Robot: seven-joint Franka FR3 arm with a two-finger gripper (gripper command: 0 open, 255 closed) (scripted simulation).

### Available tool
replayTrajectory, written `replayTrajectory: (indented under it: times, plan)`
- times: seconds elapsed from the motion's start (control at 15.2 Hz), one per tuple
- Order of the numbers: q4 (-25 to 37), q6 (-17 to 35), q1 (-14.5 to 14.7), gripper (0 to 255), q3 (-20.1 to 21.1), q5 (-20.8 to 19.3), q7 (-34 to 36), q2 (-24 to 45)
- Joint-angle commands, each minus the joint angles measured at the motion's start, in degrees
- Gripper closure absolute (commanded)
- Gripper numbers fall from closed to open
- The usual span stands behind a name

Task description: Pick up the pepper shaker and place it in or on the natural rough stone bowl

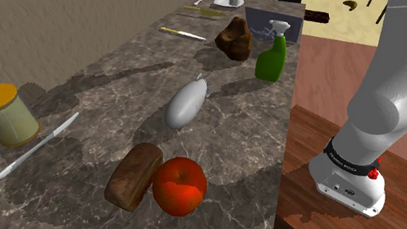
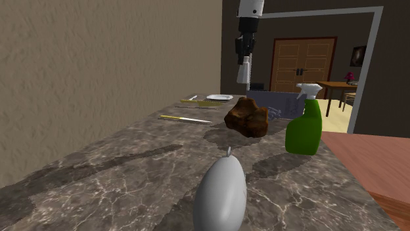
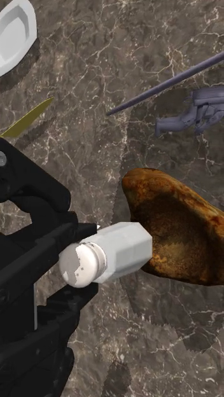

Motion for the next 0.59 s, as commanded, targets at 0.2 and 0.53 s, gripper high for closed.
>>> replayTrajectory:
  times: [0.2, 0.53]
  plan:
    - [-4.9, 4.1, 0.0, 255, 0.0, 0.0, 0.0, -0.8]
    - [-9.5, 8.3, 0.0, 255, 0.0, -0.1, 0.1, -1.3]
